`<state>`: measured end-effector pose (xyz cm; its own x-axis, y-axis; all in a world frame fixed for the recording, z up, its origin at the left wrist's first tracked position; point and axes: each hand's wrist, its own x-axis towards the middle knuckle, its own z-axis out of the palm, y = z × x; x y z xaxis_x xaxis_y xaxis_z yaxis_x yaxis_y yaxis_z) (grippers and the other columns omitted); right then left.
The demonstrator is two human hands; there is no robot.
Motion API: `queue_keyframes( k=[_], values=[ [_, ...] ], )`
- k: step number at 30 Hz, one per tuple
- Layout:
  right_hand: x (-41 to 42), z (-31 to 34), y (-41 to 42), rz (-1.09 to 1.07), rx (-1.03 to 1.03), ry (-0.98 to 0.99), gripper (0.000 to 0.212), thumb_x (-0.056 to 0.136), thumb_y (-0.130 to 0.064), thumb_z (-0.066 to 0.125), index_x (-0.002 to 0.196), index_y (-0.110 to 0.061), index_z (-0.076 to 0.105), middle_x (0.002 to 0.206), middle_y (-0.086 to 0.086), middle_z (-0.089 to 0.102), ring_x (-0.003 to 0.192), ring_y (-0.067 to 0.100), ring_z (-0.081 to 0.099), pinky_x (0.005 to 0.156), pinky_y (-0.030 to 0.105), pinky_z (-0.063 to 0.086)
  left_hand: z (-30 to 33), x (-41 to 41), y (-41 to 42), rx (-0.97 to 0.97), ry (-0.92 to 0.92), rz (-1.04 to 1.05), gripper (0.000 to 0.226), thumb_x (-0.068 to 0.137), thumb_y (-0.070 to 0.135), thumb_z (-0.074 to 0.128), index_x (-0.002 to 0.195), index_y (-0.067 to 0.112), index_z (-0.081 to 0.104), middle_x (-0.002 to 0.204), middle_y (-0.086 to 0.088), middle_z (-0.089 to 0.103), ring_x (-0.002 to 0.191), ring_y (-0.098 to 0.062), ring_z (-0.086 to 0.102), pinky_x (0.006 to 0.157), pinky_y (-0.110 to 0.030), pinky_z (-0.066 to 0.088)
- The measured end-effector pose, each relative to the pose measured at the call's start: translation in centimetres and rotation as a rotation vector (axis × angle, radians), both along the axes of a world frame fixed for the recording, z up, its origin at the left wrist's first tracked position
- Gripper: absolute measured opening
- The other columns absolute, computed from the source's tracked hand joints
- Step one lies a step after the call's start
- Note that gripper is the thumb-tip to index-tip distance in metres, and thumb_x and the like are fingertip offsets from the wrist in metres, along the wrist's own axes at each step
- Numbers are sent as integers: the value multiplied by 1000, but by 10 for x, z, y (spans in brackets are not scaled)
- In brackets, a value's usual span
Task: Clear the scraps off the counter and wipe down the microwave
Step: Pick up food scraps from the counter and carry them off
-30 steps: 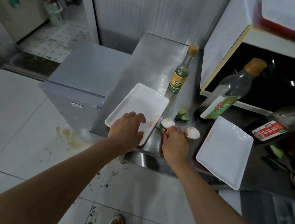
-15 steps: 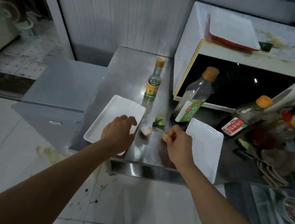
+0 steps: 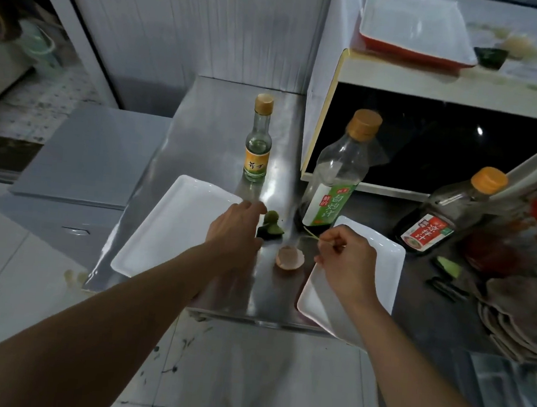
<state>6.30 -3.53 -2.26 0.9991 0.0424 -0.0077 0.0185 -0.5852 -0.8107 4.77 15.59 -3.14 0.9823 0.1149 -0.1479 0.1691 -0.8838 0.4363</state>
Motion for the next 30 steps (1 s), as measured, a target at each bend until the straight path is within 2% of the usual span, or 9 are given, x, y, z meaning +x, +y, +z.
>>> queue_keyframes(
  k=[3, 6, 8, 11, 16, 19, 23, 26, 30],
  values=[
    [6, -4, -7, 1, 42, 8, 38, 84, 2, 57, 67, -32, 57, 63, -6, 63, 63, 21, 66, 75, 42, 54, -8, 16, -8, 14, -7, -19, 59, 77, 24, 71, 129, 23, 43, 131, -2, 52, 117, -24, 50, 88, -39, 46],
    [11, -8, -12, -3, 92, 23, 33, 86, 0, 57, 72, -29, 60, 64, -6, 63, 59, 15, 65, 72, 42, 56, -14, 29, -12, 35, 18, -44, 69, 74, 25, 75, 133, 24, 40, 133, -2, 49, 118, -24, 50, 89, -40, 47],
    [14, -9, -14, 0, 104, 29, 32, 87, 0, 57, 73, -29, 60, 67, -3, 64, 57, 10, 64, 69, 36, 57, -17, 34, -13, 70, 45, -72, 71, 74, 25, 75, 135, 26, 39, 134, -1, 48, 119, -25, 49, 89, -40, 49],
    [17, -9, -16, 15, 86, 14, 26, 87, 0, 57, 76, -24, 62, 70, 0, 65, 57, 4, 62, 62, 19, 52, -20, 39, -14, 132, 64, -113, 66, 76, 25, 73, 135, 29, 42, 132, 0, 49, 121, -24, 47, 90, -41, 49],
    [20, -10, -19, 2, 87, 17, 20, 83, 1, 59, 79, -18, 64, 71, 4, 66, 64, 15, 64, 61, 6, 44, -24, 42, -17, 109, 78, -92, 53, 78, 21, 71, 127, 26, 50, 125, 1, 50, 112, -24, 52, 86, -41, 51],
    [20, -11, -21, 8, 81, 11, 18, 85, -2, 60, 80, -18, 64, 72, 5, 67, 67, 17, 65, 64, 9, 46, -26, 42, -17, 71, 81, -57, 39, 81, 22, 68, 119, 21, 57, 120, -3, 50, 106, -26, 53, 86, -42, 51],
    [19, -12, -22, 12, 53, 2, 15, 84, -3, 61, 81, -18, 64, 73, 4, 67, 74, 22, 65, 77, 33, 53, -26, 41, -17, 43, 86, -27, 35, 80, 21, 68, 114, 18, 59, 116, -5, 51, 101, -26, 54, 85, -39, 50],
    [17, -11, -22, 18, 55, 15, 18, 85, -4, 61, 82, -21, 63, 74, 3, 68, 71, 17, 66, 77, 34, 55, -24, 39, -17, 17, 86, -24, 33, 79, 19, 68, 111, 16, 58, 115, -6, 52, 100, -26, 54, 85, -39, 50],
    [15, -13, -22, 11, 89, 37, 19, 86, -3, 60, 81, -20, 63, 66, -4, 67, 58, 4, 65, 73, 36, 58, -16, 36, -17, 1, 30, -19, 31, 77, 16, 68, 107, 15, 58, 109, -6, 61, 98, -27, 56, 81, -37, 49]
  ],
)
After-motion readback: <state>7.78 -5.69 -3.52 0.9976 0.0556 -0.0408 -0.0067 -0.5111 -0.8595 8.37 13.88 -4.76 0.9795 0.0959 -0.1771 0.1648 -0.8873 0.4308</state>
